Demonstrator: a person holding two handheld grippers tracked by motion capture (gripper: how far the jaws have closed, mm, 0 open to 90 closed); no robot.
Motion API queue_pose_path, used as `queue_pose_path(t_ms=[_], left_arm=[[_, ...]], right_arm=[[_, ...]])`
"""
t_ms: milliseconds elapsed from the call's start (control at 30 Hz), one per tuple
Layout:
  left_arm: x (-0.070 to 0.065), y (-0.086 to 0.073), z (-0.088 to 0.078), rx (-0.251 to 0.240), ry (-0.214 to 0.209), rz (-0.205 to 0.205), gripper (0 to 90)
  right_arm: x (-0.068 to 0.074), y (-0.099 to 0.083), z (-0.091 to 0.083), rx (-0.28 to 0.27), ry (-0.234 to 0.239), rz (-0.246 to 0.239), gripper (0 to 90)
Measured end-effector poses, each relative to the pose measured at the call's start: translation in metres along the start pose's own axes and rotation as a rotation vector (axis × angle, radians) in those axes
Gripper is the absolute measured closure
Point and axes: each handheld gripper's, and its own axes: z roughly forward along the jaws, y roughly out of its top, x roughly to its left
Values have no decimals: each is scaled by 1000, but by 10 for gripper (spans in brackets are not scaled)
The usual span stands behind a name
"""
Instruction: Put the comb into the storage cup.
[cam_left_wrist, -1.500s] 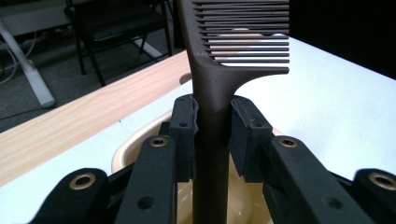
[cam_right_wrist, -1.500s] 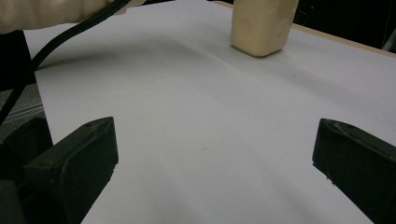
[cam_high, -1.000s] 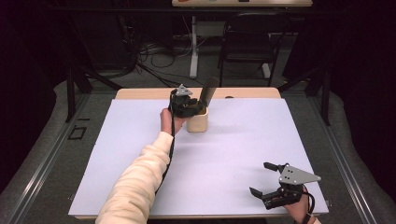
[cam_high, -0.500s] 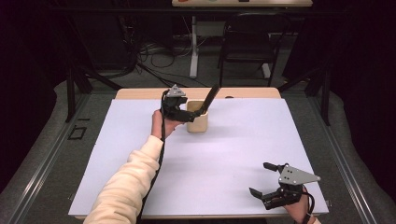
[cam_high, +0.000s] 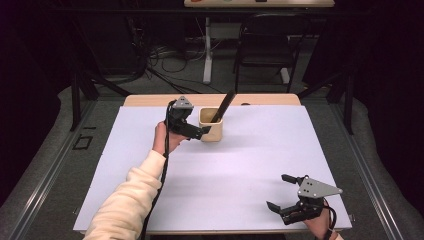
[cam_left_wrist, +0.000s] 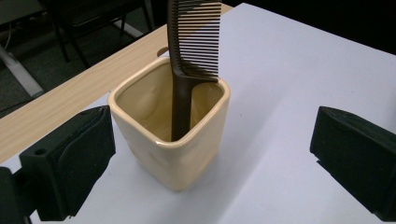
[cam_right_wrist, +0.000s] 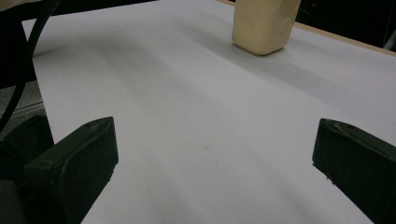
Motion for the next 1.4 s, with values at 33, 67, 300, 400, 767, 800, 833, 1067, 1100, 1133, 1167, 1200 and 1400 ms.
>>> queue_pose_path(t_ms=[33, 67, 300, 400, 767, 800, 833, 1067, 1100, 1133, 1167, 1200, 1400], left_arm=[[0, -1, -1, -1, 2, -8, 0], [0, -1, -2, 2, 3, -11, 1], [-1, -3, -12, 16, 33, -7, 0], [-1, -4, -15, 11, 49, -12, 0], [-7, -11, -25, -8, 56, -18, 0], [-9, -12, -26, -12, 58, -20, 0], [-10, -14, -28, -10, 60, -13, 0], [-13, -23, -32, 4, 72, -23, 0], [-14, -23, -32, 5, 69, -26, 0], [-14, -24, -33, 5, 71, -23, 0], [-15, -24, -33, 4, 73, -20, 0], [-16, -25, -34, 1, 70, -19, 0], [-23, -32, -39, -1, 69, -14, 0]], right_arm=[[0, 0, 0, 3, -1, -4, 0], [0, 0, 1, 4, 0, -5, 0], [0, 0, 0, 3, 2, -4, 0], [0, -1, 1, 8, 3, -2, 0], [-1, -1, 3, 25, -5, 5, 0], [-1, -1, 3, 24, -5, 7, 0], [-1, -1, 3, 22, -5, 3, 0], [0, -1, 2, 13, 2, -5, 0], [0, -1, 1, 14, 2, -4, 0], [0, -1, 1, 15, 2, -4, 0], [0, -1, 1, 13, 3, -6, 0], [0, -1, 1, 13, 1, -5, 0], [-1, -1, 2, 16, 0, -2, 0]])
